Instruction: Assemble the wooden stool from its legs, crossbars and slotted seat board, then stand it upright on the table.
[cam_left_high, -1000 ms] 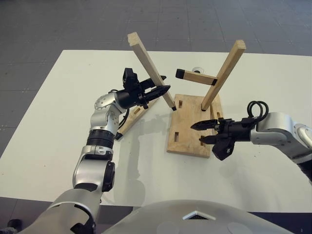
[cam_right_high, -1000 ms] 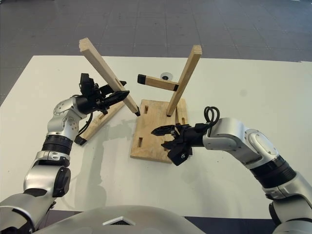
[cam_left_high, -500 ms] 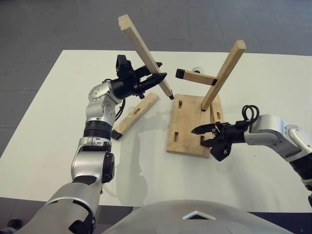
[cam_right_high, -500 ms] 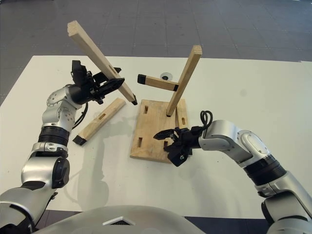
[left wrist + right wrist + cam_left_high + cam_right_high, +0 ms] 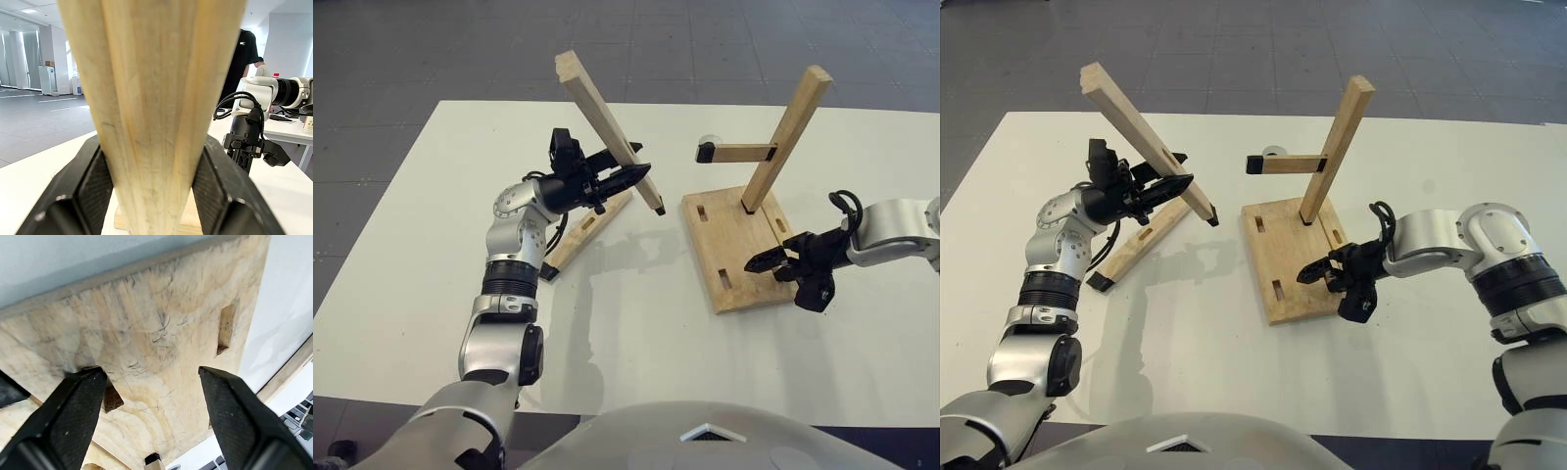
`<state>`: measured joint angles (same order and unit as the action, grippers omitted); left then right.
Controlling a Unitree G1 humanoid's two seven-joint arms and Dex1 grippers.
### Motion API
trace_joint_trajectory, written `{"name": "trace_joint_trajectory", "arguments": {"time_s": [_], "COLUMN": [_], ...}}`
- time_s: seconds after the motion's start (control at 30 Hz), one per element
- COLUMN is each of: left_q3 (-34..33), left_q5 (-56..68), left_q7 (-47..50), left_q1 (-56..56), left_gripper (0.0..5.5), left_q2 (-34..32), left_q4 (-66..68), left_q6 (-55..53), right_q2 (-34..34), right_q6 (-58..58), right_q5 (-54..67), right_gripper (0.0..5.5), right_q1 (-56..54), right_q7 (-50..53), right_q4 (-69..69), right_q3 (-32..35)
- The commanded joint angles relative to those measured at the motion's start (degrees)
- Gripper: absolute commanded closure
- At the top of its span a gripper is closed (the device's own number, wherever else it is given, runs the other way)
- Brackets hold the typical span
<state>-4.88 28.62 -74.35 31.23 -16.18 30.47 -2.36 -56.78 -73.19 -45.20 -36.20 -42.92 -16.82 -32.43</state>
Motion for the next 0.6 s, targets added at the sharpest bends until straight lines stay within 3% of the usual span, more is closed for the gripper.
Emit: {"name": "trace_joint_trajectory", "arguments": {"time_s": [0.03,0.3,0.43,0.6], "left_q3": [0.0,-0.4,-0.6,-1.2], "left_q5": [0.2,0.3,0.4,0.7], "left_q7": [0.6,1.2,1.4,2.3], "left_q1": [-1.3,-1.1,-1.1,-0.7], "left_gripper": [3.42,3.42,3.42,3.42], "left_q2": [-0.1,-0.3,-0.3,-0.5], "left_q4": [-2.3,-2.7,-2.9,-3.4], "left_q6": [-1.3,-1.9,-2.0,-1.9], "right_q2": [1.8,-0.7,-1.1,0.1], "right_q6": [10.8,21.3,33.1,51.3], "right_q5": [11.7,16.4,23.9,30.7], "right_gripper": [2.08,2.08,2.08,3.0], "right_q1": [2.8,10.9,17.0,25.9], "right_q7": [3.5,1.2,-2.0,-6.1], "right_q4": [10.0,15.1,14.6,17.9], "right_q3": [8.3,12.5,15.5,18.8]}}
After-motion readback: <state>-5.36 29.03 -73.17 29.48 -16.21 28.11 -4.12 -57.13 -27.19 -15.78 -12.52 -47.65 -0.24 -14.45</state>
